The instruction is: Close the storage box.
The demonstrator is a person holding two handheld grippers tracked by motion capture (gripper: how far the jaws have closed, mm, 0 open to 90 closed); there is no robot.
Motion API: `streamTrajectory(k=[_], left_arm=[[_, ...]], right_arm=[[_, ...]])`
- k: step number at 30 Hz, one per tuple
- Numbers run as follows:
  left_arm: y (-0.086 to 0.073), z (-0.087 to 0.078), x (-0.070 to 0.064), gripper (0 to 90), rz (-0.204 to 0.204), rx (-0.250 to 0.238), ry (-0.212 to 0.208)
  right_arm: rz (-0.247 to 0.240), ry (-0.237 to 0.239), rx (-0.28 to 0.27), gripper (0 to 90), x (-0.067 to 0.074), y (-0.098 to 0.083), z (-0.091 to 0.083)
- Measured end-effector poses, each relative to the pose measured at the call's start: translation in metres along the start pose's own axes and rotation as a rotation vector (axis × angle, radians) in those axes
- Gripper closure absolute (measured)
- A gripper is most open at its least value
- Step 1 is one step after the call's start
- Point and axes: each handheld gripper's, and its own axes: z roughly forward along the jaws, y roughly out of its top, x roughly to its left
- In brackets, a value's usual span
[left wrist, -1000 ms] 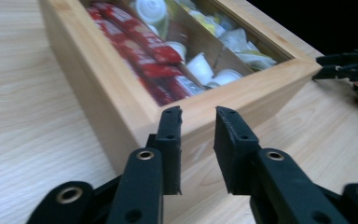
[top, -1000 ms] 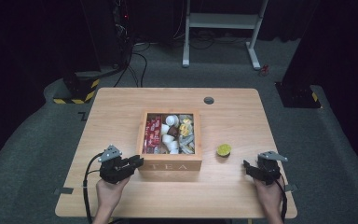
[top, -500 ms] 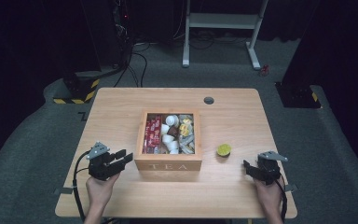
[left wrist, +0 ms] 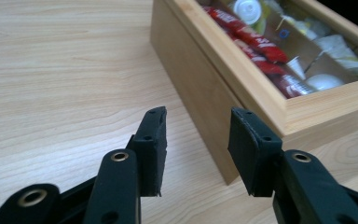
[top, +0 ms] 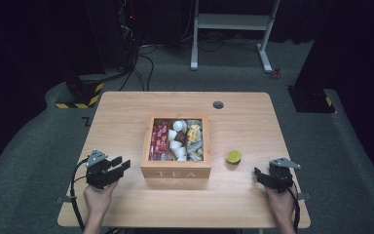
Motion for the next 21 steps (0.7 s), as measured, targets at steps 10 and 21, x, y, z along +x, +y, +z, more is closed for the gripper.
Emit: streamTrajectory(k=[10,21], left_arm=[[-0.009,0.005,0.011,54.6,-0.019,0.022,0.042],[-0.021,0.017,0.021,51.5,-0.052,0.060,0.101]], right_arm=[[0.000,0.000,0.000,34.5,0.000,0.000,0.000],[-0.001,0.000,-0.001,34.5,0.000,0.000,0.000]])
